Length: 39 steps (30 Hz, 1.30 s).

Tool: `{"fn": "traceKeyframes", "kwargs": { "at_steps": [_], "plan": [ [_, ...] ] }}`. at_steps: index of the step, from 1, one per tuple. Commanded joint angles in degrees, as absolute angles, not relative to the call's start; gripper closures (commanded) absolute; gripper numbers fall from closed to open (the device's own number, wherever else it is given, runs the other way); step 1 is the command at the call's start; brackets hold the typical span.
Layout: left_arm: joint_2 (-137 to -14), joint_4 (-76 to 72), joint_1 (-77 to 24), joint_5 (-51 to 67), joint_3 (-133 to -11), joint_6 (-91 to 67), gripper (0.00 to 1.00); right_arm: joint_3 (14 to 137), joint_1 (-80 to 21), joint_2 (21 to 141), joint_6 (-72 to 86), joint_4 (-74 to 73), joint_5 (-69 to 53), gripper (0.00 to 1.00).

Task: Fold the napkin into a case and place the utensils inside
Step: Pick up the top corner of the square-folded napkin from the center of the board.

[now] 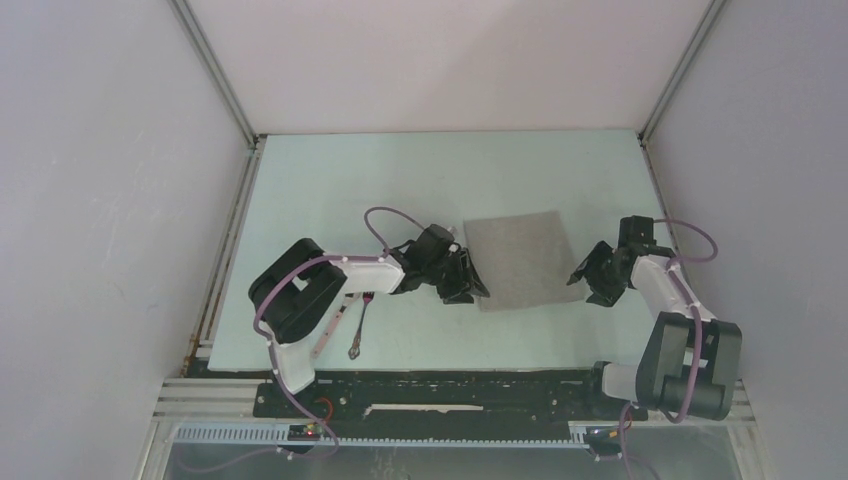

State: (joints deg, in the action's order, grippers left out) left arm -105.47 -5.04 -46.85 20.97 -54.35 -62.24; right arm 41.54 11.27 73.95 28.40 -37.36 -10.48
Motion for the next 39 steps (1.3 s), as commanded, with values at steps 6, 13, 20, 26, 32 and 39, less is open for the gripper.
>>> {"fn": "traceKeyframes", "kwargs": {
  "at_steps": [6,13,20,26,32,39],
  "plan": [
    [-107.4,-3.48,-46.84,24.18,-57.87,-58.55,0.52,43.77,15.12,77.68,24.53,-34.16,-7.66,0.37],
    [-108.96,-3.16,-46.87,25.43,-58.09,-58.31,0.61,43.7,16.43,80.26,23.34,-32.04,-10.31,0.5],
    [-108.99,-1.6,-46.85,24.02,-57.83,-57.68,0.66,43.76,16.31,80.87,23.0,-31.21,-11.73,0.61],
    [-107.94,-0.36,-46.88,23.64,-57.38,-56.87,0.6,43.77,16.13,80.52,22.86,-31.38,-12.47,0.63],
    [-106.48,-0.38,-47.08,24.42,-55.98,-57.08,0.55,43.76,14.51,77.2,22.85,-33.24,-11.42,0.59],
    [-107.63,-1.2,-47.4,25.76,-56.6,-57.8,0.56,43.75,14.07,78.96,22.65,-33.16,-12.38,0.6]
  ]
}}
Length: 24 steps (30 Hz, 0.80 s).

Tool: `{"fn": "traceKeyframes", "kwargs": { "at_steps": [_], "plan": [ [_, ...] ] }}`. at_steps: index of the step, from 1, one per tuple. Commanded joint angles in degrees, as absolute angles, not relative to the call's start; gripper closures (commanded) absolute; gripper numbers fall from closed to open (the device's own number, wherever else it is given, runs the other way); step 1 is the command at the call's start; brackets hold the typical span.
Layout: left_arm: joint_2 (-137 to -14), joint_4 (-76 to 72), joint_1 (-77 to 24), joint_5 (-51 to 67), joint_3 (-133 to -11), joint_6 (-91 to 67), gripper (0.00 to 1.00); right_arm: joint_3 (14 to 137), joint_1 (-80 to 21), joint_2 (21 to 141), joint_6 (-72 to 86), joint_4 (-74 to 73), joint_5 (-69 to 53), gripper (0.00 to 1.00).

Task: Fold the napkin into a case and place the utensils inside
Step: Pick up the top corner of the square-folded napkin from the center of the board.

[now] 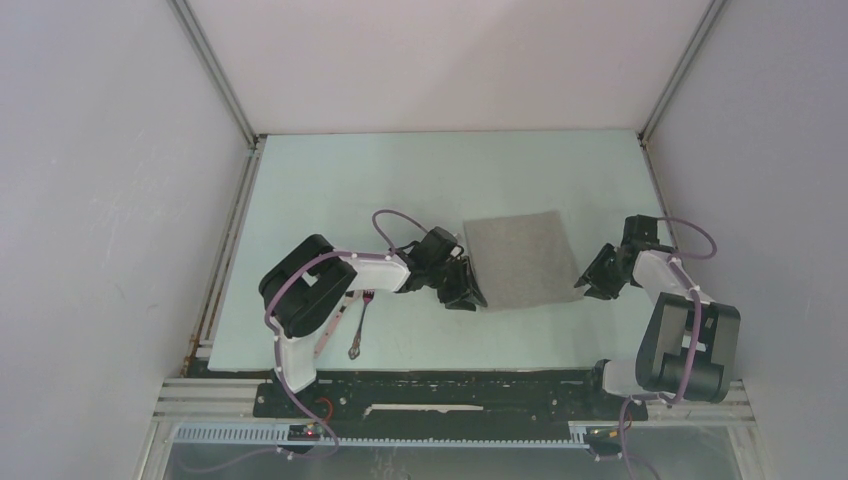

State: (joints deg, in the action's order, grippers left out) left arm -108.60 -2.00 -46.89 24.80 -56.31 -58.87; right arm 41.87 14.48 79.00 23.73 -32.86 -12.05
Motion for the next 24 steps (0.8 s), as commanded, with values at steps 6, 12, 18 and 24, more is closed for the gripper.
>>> {"fn": "traceKeyframes", "kwargs": {
  "at_steps": [6,12,18,24],
  "plan": [
    [-107.5,-1.48,-47.55,23.26,-58.8,-54.25,0.44,43.77,14.33,79.14,22.33,-32.59,-13.17,0.62],
    [-110.65,1.72,-47.2,22.83,-64.36,-51.64,0.26,43.5,14.33,79.11,22.24,-32.19,-13.89,0.62],
    [-111.05,6.73,-47.16,17.31,-66.68,-50.82,0.21,43.48,14.34,79.03,22.24,-31.85,-14.4,0.63],
    [-112.33,-0.14,-47.27,24.08,-66.89,-53.26,0.17,43.44,14.36,78.92,22.17,-31.84,-14.74,0.64]
  ]
}}
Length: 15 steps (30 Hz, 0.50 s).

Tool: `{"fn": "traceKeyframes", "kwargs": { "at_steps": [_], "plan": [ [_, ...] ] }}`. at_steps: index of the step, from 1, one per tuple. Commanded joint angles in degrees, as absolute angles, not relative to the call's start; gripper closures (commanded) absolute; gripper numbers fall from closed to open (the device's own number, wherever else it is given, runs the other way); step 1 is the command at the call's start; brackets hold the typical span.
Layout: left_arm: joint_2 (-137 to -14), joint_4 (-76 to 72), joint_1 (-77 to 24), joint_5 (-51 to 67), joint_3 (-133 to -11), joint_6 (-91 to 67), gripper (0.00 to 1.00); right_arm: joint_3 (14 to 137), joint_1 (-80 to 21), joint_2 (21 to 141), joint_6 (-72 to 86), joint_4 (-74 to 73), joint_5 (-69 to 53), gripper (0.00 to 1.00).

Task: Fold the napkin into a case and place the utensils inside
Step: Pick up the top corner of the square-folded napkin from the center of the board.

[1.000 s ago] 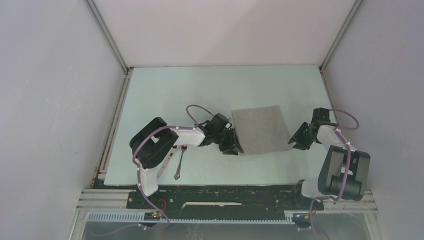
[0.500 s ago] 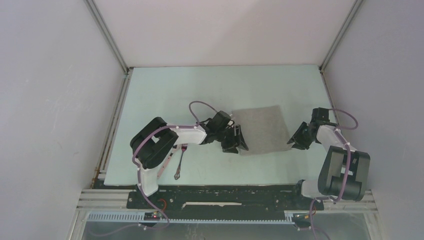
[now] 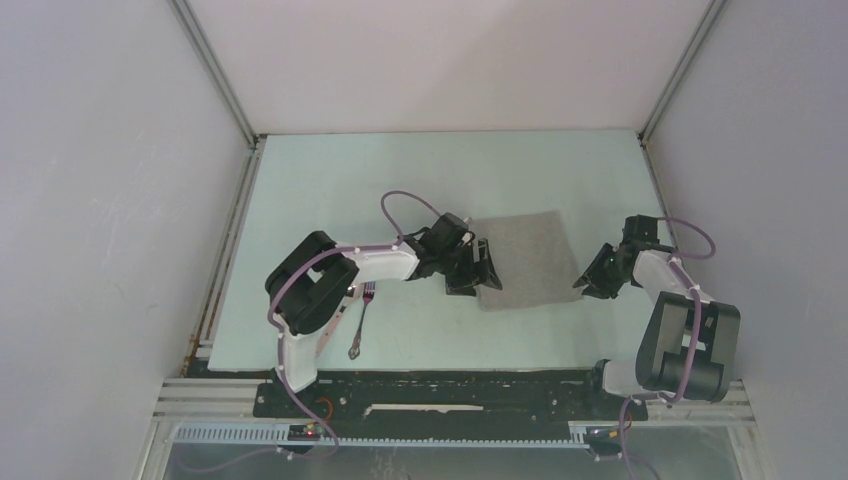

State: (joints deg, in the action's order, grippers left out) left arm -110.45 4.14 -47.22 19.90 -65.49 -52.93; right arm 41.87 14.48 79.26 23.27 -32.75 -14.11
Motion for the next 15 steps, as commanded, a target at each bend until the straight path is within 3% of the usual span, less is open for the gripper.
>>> {"fn": "traceKeyframes", "kwargs": {
  "at_steps": [1,5,10,15],
  "plan": [
    [-113.02,-3.39,-47.25,28.2,-66.83,-55.25,0.19,43.38,14.35,79.0,22.15,-31.82,-14.83,0.64],
    [-107.19,-14.72,-48.5,32.6,-61.54,-63.64,0.2,43.42,14.41,78.71,22.13,-31.77,-15.12,0.65],
    [-95.82,-12.58,-49.23,30.54,-55.98,-63.74,0.2,43.38,14.5,78.8,22.16,-31.42,-15.46,0.65],
    [-93.08,-6.4,-48.87,29.23,-53.47,-63.97,0.19,43.42,14.5,78.85,22.11,-31.51,-15.56,0.66]
  ]
}}
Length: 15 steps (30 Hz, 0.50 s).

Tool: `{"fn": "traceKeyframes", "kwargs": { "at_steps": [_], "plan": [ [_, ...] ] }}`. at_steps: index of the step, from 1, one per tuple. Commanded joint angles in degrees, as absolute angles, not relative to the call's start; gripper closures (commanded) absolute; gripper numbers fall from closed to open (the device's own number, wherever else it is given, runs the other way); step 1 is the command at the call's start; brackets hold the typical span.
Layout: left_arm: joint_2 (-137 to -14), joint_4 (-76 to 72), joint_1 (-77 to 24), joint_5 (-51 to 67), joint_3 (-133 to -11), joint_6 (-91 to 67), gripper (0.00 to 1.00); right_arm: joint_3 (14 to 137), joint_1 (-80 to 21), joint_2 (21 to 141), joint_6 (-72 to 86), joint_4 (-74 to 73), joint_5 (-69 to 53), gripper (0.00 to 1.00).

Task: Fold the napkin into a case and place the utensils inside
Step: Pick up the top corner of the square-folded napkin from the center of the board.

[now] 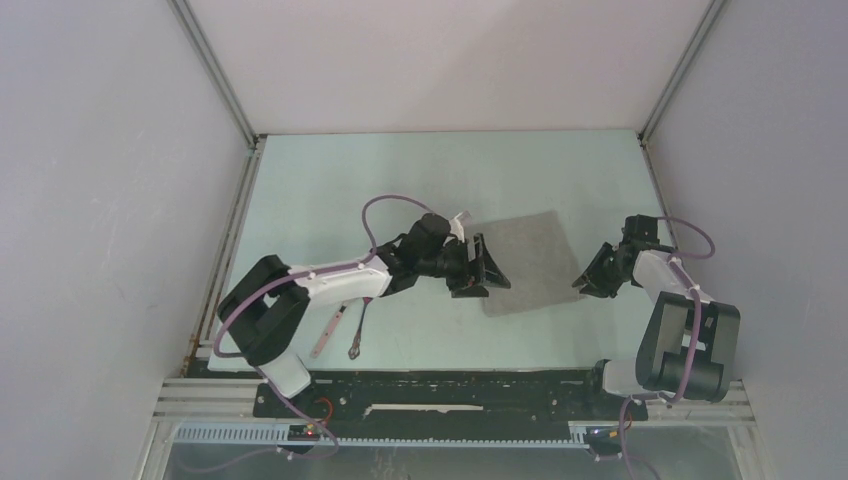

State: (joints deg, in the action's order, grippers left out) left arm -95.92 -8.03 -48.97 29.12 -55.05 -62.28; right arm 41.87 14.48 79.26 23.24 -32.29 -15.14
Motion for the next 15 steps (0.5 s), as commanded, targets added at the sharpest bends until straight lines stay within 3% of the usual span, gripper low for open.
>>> {"fn": "traceKeyframes", "kwargs": {
  "at_steps": [1,5,10,15],
  "plan": [
    [-92.97,-6.19,-48.87,28.79,-52.74,-64.32,0.19,43.41,14.58,78.74,22.07,-31.64,-15.49,0.66],
    [-95.35,-3.84,-48.76,27.91,-56.24,-60.69,0.21,43.41,15.17,78.4,22.09,-31.68,-14.93,0.66],
    [-103.95,-4.52,-50.07,33.14,-63.82,-59.3,0.45,43.41,16.55,78.16,21.97,-31.11,-16.2,0.7],
    [-107.99,-2.04,-49.92,31.44,-65.04,-57.29,0.53,43.35,16.63,79.24,21.83,-31.31,-16.19,0.73]
  ]
}}
